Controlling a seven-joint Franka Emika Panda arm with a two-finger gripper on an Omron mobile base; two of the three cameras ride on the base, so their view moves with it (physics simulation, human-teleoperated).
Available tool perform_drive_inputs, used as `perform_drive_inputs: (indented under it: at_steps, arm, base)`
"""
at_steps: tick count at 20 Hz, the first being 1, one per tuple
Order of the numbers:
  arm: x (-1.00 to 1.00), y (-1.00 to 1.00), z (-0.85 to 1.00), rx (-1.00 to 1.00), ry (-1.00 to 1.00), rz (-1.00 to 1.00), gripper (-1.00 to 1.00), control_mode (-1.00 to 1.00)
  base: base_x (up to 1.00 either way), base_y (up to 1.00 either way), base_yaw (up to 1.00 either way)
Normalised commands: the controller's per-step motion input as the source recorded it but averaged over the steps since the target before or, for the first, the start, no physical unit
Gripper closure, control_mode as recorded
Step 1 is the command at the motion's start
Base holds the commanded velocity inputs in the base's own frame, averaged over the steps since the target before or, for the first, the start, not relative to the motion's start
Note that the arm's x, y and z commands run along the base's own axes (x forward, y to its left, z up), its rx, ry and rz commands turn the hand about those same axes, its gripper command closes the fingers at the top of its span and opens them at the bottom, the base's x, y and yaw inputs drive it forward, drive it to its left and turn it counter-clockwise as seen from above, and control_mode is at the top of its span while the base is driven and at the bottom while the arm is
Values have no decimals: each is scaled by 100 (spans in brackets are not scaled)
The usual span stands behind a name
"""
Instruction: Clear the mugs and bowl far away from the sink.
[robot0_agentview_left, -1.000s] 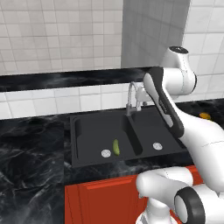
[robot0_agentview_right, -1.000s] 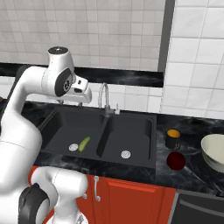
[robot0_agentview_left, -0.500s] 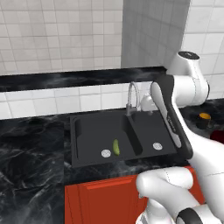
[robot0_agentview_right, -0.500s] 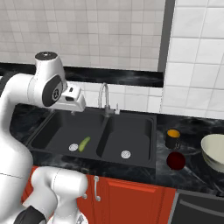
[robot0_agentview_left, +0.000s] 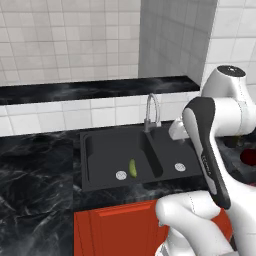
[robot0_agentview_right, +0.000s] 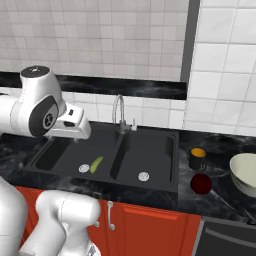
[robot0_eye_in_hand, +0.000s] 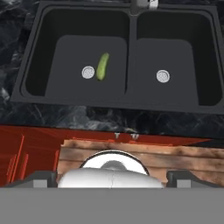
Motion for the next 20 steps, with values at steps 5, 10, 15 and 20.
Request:
perform_drive_inputs:
  at_steps: [5, 10, 15, 20]
  arm:
    - [-12, -6, 0, -2, 3, 0, -100, 100]
    - [0, 0, 0, 0, 0, 0, -100, 100]
    - [0, 0, 0, 0, 0, 0, -100, 100]
    - [0, 0, 0, 0, 0, 0, -100, 100]
  base:
    - [-5, -21, 0]
    - [-2, -67, -1]
    - [-9, -68, -13]
    - [-7, -67, -17]
